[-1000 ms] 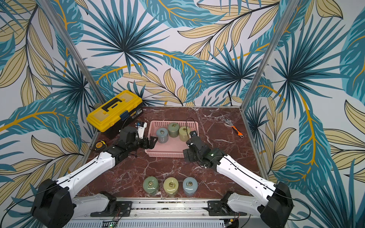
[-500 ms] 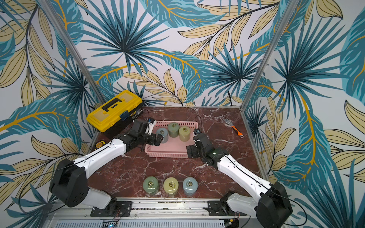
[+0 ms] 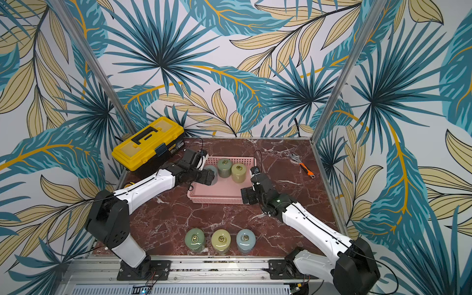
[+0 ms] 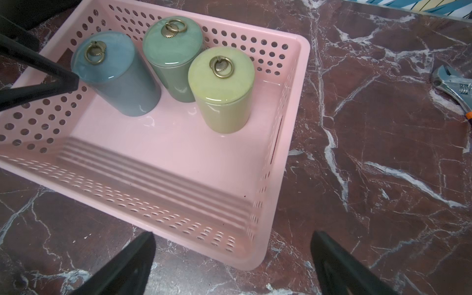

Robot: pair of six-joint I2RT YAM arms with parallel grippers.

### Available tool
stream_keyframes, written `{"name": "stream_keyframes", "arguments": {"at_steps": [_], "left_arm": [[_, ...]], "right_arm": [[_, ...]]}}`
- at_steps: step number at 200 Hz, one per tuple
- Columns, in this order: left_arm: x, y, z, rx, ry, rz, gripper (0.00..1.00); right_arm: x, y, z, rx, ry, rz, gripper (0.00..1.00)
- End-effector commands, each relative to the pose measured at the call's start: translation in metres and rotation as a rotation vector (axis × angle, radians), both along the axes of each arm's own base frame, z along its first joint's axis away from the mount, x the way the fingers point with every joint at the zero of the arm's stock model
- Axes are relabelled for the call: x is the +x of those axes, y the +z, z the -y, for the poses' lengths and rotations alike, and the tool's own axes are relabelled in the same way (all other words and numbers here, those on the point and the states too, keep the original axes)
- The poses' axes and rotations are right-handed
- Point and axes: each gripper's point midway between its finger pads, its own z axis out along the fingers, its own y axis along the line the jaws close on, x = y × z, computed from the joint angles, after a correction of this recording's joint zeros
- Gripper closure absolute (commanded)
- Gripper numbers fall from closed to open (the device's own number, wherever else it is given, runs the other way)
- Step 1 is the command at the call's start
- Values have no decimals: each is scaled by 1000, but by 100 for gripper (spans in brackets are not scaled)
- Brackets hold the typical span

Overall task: Take the tea canister out of the basket
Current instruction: Pick up the tea canister from the basket.

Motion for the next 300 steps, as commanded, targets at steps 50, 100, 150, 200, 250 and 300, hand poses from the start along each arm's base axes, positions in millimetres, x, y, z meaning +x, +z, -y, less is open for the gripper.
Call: {"name": "stream_keyframes", "arguments": {"at_steps": [50, 100, 150, 200, 250, 300], "left_arm": [[29, 5, 13, 31, -19, 28, 0], [41, -8, 19, 49, -25, 11, 0], [48, -19, 21, 61, -23, 0, 2], [52, -27, 22, 72, -23, -9, 6], [53, -29, 23, 73, -24, -11, 19], [53, -28, 22, 73, -23, -9, 41]], "right_arm": [[0, -7, 4, -21, -4, 0, 1], [1, -10, 5, -29, -8, -6, 1], [2, -12, 5, -35, -10, -9, 1], [2, -11, 5, -36, -11, -8, 1], [2, -11, 5, -37, -9, -8, 1], [2, -11, 5, -37, -9, -8, 1]]}}
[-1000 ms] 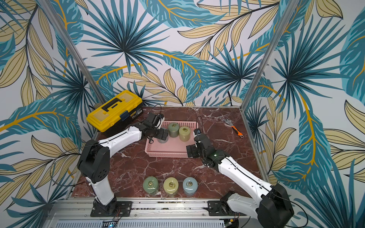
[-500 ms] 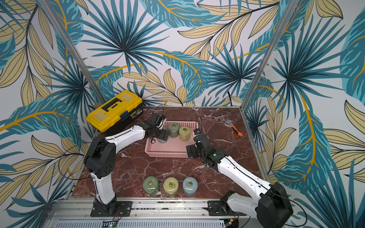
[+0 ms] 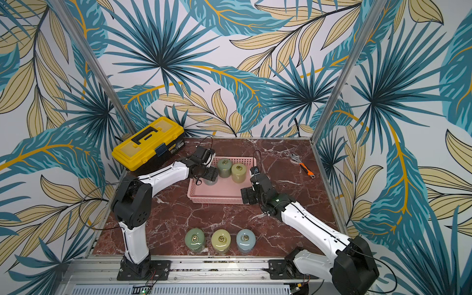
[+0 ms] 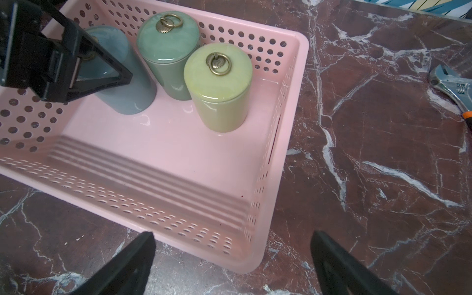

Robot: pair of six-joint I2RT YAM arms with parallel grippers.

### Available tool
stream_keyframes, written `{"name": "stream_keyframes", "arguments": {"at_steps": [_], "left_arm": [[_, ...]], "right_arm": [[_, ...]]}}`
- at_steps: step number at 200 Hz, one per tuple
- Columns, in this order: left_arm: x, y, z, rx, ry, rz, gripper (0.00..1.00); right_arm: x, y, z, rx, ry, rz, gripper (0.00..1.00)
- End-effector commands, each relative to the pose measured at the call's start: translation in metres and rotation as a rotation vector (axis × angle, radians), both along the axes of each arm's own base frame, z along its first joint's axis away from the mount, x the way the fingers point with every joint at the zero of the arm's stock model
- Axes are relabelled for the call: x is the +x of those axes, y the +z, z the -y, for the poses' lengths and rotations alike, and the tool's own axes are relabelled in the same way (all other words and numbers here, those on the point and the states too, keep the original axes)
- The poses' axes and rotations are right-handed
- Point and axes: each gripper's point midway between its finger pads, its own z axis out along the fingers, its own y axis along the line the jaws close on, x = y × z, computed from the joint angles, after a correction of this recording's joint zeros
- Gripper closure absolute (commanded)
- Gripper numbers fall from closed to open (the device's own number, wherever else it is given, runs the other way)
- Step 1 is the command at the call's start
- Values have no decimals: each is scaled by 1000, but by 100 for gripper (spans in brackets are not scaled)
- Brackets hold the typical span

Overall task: Take the tea canister out of the basket
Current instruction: Pick up the tea canister from the basket.

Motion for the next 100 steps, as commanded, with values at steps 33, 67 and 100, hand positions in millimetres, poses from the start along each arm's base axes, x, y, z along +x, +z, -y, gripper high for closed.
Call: {"name": "stream_keyframes", "arguments": {"at_steps": [33, 67, 100], "left_arm": [[9, 25, 6, -29, -9, 51, 46], [6, 46, 8, -62, -15, 78, 48], [0, 65, 8, -90, -20, 95, 50]], "right_arm": [[0, -7, 4, -21, -9, -2, 1], [0, -7, 5, -24, -13, -1, 1], [0, -6, 7, -26, -19, 5, 1]]}}
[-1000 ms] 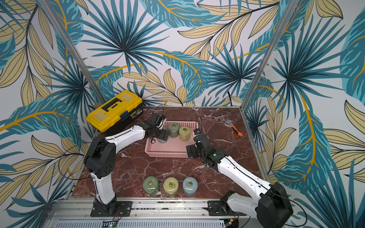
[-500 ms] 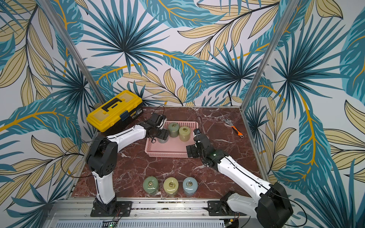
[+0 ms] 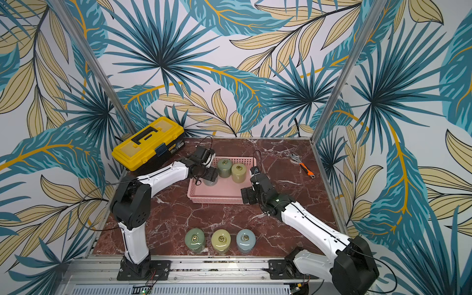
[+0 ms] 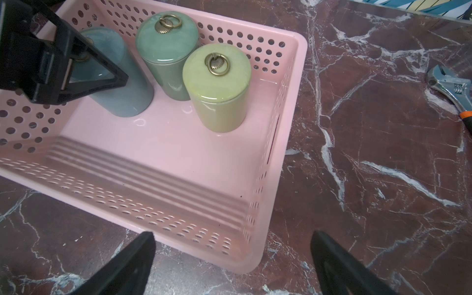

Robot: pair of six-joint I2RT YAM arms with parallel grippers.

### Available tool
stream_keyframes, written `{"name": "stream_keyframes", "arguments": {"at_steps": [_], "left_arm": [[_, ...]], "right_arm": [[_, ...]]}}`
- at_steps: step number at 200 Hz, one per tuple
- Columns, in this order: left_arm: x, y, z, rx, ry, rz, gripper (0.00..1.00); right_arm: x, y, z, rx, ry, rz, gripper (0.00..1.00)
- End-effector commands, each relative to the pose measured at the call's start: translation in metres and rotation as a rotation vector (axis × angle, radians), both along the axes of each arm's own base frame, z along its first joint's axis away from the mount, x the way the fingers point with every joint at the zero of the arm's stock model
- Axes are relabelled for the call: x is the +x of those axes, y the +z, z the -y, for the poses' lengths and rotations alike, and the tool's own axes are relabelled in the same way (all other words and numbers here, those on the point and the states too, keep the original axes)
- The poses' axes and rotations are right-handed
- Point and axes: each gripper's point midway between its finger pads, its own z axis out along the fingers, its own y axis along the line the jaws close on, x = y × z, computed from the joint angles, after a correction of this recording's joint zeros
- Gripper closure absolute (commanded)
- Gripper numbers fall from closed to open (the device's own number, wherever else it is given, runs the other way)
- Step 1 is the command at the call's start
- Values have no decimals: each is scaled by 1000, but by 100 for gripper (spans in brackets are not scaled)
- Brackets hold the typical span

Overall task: Take the tea canister out of the basket
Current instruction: Pick up the tea canister from the basket.

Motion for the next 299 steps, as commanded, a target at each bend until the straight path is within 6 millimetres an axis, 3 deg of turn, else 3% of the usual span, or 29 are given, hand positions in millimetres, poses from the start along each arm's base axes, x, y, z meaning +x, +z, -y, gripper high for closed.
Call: {"name": "stream_keyframes", "arguments": {"at_steps": [1, 174, 299], "left_arm": [[6, 61, 8, -83, -12, 114, 50], [-57, 126, 2, -122, -68, 168, 53], [-120, 144, 21, -160, -156, 185, 54]], "right_arm": [[0, -6, 6, -21, -14, 2, 1], [-2, 5, 18, -25, -64, 57, 1], [-3, 10, 27, -28, -102, 87, 1]]}}
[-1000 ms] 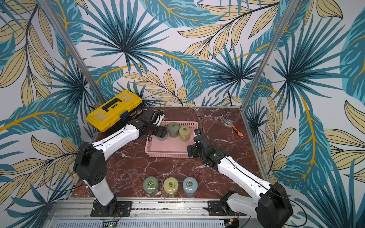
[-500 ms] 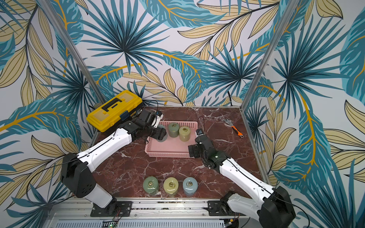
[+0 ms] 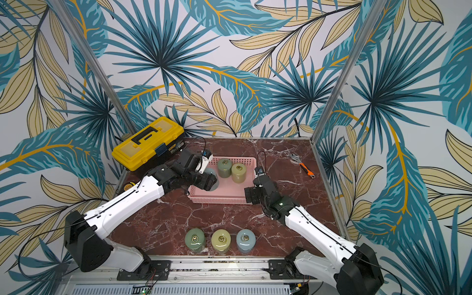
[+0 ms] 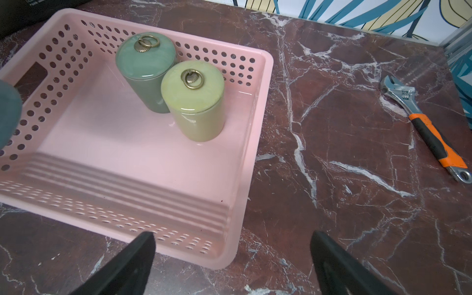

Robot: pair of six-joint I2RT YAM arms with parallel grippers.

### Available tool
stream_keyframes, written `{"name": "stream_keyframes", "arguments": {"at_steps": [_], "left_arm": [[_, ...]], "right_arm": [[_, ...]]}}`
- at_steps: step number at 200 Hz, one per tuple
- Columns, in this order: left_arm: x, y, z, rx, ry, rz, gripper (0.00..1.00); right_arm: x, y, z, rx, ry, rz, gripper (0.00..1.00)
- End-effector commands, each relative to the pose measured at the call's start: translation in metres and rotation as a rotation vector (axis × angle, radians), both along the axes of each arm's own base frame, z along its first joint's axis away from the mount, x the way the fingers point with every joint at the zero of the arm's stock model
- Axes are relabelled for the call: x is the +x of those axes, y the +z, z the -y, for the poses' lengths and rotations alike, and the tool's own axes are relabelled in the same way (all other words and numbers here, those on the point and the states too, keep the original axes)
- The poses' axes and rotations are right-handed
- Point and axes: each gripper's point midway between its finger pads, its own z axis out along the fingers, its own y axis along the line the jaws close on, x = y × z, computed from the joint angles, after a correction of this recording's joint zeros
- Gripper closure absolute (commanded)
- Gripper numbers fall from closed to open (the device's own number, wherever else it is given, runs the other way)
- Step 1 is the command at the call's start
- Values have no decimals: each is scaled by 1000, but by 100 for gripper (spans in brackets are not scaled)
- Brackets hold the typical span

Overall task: Take the tea canister out of the basket
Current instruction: Pick up the tea canister from the basket.

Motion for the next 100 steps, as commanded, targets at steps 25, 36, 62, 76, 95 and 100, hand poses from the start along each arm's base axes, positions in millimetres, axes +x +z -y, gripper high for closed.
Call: {"name": "stream_keyframes", "arguments": {"at_steps": [25, 36, 62, 76, 95, 100], "left_arm": [[-22, 22, 14, -50, -34, 60, 54], [-29, 22, 18, -49, -48, 61, 54], [-45, 21, 30, -54, -91, 55, 54], [-51, 20, 34, -44, -95, 70, 54], [-61, 17, 39, -41, -109, 68, 54], [-63, 17, 40, -42, -113, 67, 54]], "right_arm": [[-2, -2, 9, -3, -36, 14, 1], [-2, -2, 10, -4, -39, 17, 1], [-2, -1, 11, -4, -44, 22, 1], [-2, -1, 12, -7, -48, 24, 1], [-2, 0, 13, -2, -54, 30, 1], [-2, 1, 13, -2, -55, 31, 1]]}}
